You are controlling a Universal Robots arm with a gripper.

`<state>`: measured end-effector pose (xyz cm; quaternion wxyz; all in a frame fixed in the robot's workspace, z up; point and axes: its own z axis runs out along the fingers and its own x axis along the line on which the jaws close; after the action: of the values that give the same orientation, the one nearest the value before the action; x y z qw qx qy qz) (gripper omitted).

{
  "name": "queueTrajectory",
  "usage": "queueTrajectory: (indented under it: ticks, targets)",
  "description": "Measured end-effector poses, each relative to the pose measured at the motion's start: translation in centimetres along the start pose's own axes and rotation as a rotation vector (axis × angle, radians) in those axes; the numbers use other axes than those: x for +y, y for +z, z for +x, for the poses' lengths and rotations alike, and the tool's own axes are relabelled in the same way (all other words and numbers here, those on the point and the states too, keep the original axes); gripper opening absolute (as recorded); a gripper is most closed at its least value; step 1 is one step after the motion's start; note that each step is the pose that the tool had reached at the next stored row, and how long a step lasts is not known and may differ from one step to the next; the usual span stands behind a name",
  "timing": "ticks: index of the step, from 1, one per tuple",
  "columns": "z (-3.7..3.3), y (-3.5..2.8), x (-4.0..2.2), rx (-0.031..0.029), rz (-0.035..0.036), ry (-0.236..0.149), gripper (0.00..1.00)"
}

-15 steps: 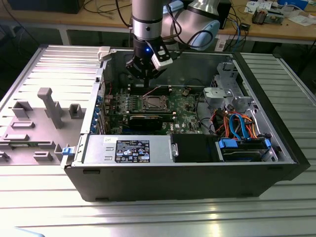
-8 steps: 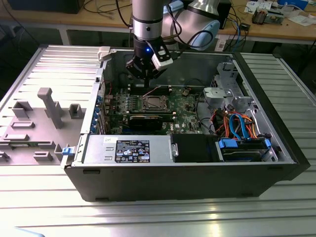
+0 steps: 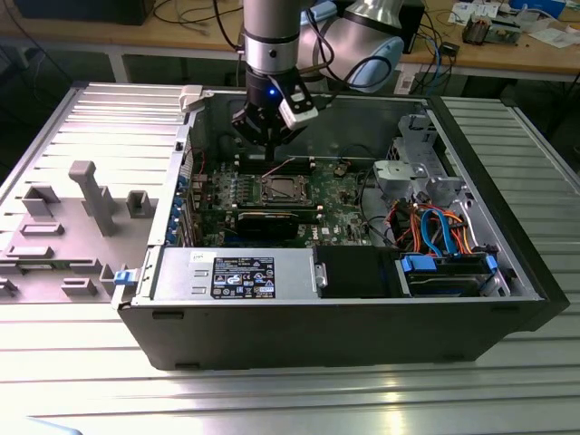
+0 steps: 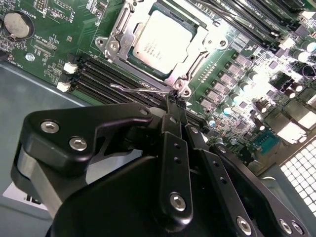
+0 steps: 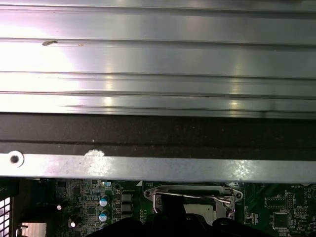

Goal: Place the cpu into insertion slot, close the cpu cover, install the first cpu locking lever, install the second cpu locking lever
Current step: 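Install the first cpu locking lever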

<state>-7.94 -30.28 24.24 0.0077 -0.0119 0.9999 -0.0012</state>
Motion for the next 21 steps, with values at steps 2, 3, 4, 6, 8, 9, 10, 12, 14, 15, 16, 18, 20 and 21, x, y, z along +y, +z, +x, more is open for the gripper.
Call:
queueTrajectory:
  ticks: [2, 3, 4, 6, 8, 9, 10, 12, 14, 15, 16, 18, 20, 21]
  targets:
    - [-0.23, 0.08, -0.01, 0.0000, 0.0000, 0.000, 0.11]
    - [-0.37, 0.12, 0.00, 0.0001, 0.0001, 0.000, 0.11]
    - [-0.59, 0.20, 0.03, 0.0002, 0.0002, 0.000, 0.11]
    - [-0.72, 0.38, 0.12, 0.0002, 0.0002, 0.000, 0.11]
    - [-0.77, 0.55, 0.18, 0.0002, 0.0002, 0.000, 0.11]
    - [-0.81, 0.65, 0.20, 0.0002, 0.0002, 0.000, 0.11]
    - [-0.87, 0.78, 0.25, 0.0002, 0.0002, 0.000, 0.11]
    - [-1.02, 0.95, 0.31, 0.0002, 0.0002, 0.000, 0.11]
    - [-1.17, 1.10, 0.39, 0.0000, 0.0000, 0.000, 0.11]
    - [-1.20, 1.14, 0.41, 0.0001, 0.0001, 0.000, 0.11]
    - [-1.23, 1.18, 0.43, 0.0002, 0.0002, 0.000, 0.11]
    - [-1.27, 1.27, 0.51, 0.0002, 0.0003, 0.000, 0.11]
    - [-1.33, 1.41, 0.57, 0.0001, 0.0001, 0.000, 0.11]
    - [-1.36, 1.47, 0.58, 0.0002, 0.0002, 0.000, 0.11]
